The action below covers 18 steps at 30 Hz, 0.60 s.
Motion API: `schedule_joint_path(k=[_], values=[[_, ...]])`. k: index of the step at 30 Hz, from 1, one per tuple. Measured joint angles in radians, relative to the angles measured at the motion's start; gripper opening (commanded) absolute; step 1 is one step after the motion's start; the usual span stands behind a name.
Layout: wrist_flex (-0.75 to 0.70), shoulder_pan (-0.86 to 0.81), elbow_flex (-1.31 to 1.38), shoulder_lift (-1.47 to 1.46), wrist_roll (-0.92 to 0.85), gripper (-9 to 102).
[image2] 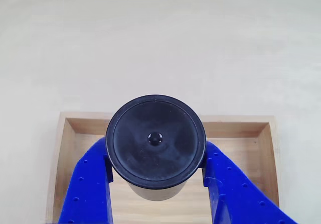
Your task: Place the black cylinder in the wooden box then return to rest.
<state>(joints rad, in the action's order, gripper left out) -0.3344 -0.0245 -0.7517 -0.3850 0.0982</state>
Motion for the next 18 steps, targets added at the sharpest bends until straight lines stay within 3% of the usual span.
schedule_joint_path(k=[18], values=[[0.192, -0.029, -0.100, 0.080, 0.000, 18]])
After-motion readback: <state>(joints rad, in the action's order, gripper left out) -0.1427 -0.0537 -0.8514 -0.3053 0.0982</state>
